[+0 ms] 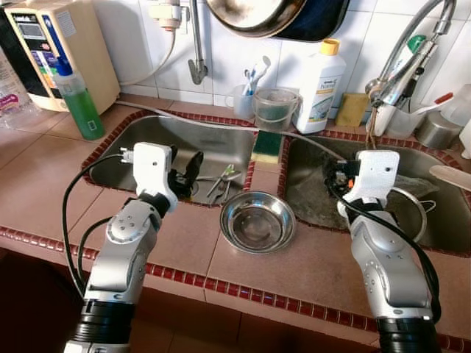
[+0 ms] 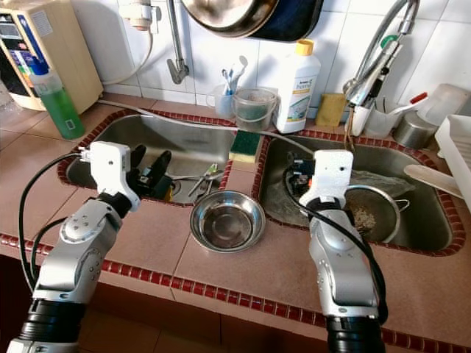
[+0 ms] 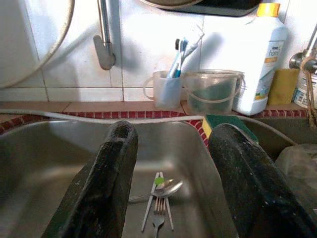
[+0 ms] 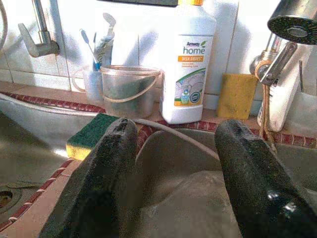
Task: Kitchen organization
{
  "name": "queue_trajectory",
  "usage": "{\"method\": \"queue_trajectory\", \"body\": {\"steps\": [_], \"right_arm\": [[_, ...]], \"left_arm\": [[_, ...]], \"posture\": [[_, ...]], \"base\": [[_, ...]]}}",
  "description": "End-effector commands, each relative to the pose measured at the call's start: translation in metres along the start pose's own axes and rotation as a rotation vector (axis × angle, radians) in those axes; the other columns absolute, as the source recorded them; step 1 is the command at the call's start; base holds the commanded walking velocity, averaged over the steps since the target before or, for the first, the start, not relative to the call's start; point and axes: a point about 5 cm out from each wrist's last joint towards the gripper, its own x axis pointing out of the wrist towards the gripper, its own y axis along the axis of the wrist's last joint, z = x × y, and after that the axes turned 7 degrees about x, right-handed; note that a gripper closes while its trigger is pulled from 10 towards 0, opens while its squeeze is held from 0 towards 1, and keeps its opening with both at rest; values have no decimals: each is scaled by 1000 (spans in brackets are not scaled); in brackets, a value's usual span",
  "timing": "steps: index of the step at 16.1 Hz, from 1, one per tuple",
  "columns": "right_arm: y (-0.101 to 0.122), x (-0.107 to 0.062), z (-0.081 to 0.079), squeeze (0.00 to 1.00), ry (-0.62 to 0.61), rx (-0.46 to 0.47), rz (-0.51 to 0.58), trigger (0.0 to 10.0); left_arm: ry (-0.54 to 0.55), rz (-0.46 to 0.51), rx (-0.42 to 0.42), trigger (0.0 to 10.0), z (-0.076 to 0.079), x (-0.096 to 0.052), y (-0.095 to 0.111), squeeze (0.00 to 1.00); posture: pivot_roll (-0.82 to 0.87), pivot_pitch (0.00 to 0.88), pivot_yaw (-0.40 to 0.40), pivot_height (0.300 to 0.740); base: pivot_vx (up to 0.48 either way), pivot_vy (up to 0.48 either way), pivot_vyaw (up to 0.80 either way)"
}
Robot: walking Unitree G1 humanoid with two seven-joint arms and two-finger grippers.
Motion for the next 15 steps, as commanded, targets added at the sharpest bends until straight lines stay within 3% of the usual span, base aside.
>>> {"method": "queue_trajectory", "body": {"steps": [1, 12, 13, 15], "right_arm": [[3, 3, -4, 0, 23, 5, 13, 0], [0, 8, -5, 0, 41, -14, 4, 0], [-1, 7, -7, 1000, 76, 2, 9, 10000], [-5, 5, -8, 1000, 118, 55, -22, 10000]], "left_arm": [[15, 23, 1, 10000, -3, 3, 5, 0], [28, 36, 18, 10000, -3, 2, 8, 0], [-9, 31, 54, 10000, 2, 0, 6, 0], [-150, -11, 56, 10000, 18, -8, -4, 0]], "posture": [[-195, 15, 30, 736], [-186, 0, 23, 736], [-184, 0, 23, 736], [-181, 2, 22, 736]], "base": [[0, 0, 0], [0, 0, 0], [0, 0, 0], [0, 0, 0]]}}
